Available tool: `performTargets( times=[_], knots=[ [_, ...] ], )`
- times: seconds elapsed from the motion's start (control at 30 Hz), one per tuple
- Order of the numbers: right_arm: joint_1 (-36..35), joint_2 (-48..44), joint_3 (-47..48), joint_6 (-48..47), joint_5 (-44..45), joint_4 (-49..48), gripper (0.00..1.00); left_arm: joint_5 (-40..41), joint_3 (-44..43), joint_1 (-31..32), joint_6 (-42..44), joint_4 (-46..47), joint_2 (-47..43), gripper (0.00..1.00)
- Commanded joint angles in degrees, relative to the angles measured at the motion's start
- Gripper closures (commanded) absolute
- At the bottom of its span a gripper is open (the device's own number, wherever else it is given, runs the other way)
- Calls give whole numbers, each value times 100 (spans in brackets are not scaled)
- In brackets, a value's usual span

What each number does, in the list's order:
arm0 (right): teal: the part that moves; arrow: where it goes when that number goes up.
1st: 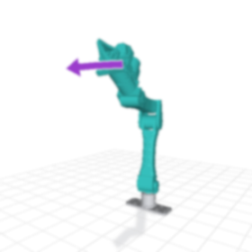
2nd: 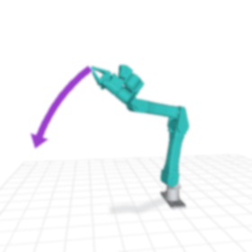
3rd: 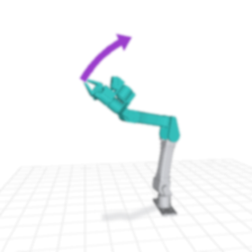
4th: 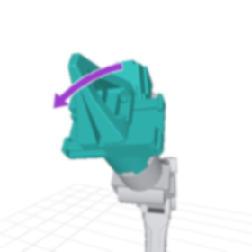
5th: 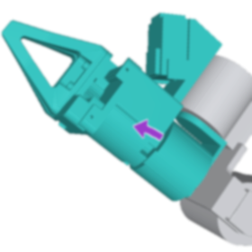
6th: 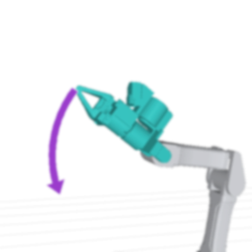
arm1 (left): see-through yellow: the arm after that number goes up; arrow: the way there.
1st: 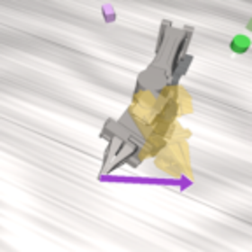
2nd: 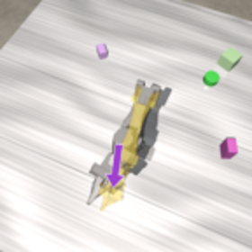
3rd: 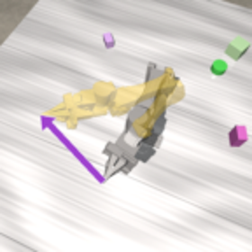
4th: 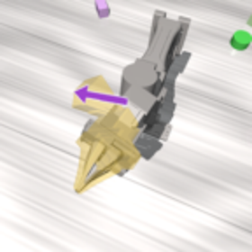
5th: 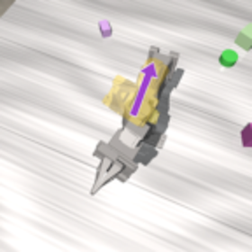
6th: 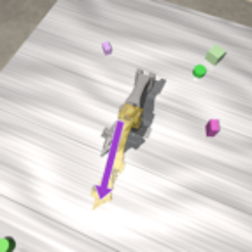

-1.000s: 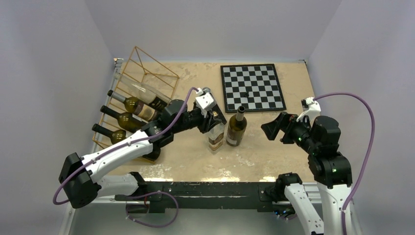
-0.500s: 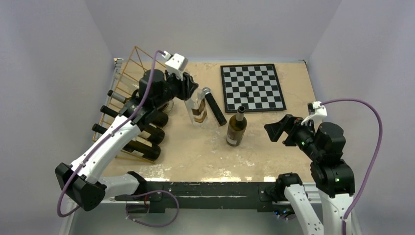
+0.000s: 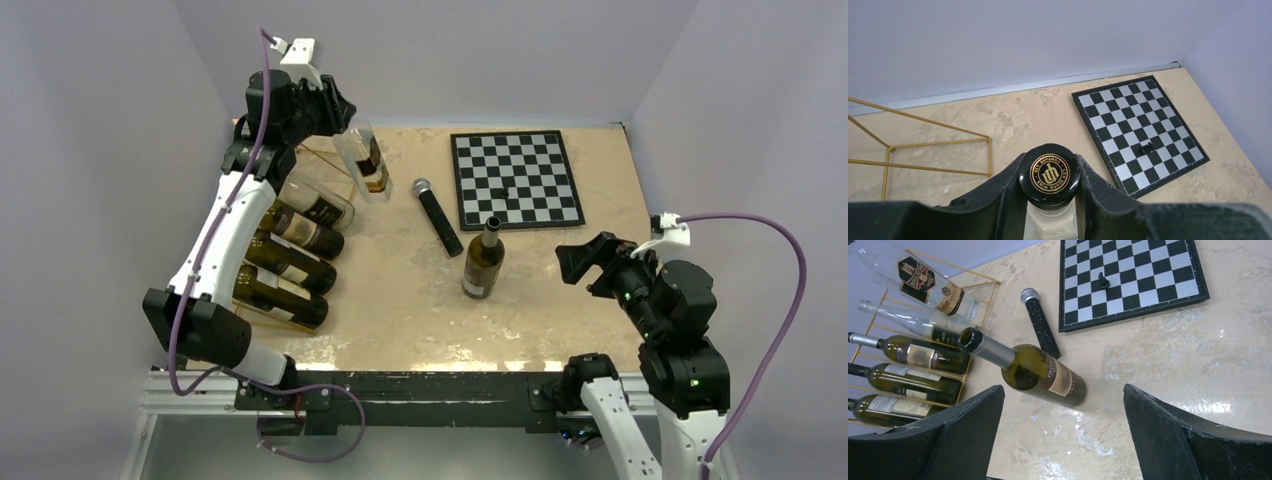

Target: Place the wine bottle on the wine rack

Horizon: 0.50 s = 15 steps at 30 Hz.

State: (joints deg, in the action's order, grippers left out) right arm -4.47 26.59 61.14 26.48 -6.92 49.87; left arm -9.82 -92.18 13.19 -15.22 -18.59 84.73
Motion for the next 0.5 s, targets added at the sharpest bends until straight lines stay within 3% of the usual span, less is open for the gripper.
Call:
performTargets(
  times=[0.0,0.47],
  knots=[
    [14,-64,198,-69,332,-173,6,-373,-555,-372,-669,792,148,100],
    [11,-30,14,-64,300,-170,6,-1125,-387,-1249,-1453,2143,888,100]
  ],
)
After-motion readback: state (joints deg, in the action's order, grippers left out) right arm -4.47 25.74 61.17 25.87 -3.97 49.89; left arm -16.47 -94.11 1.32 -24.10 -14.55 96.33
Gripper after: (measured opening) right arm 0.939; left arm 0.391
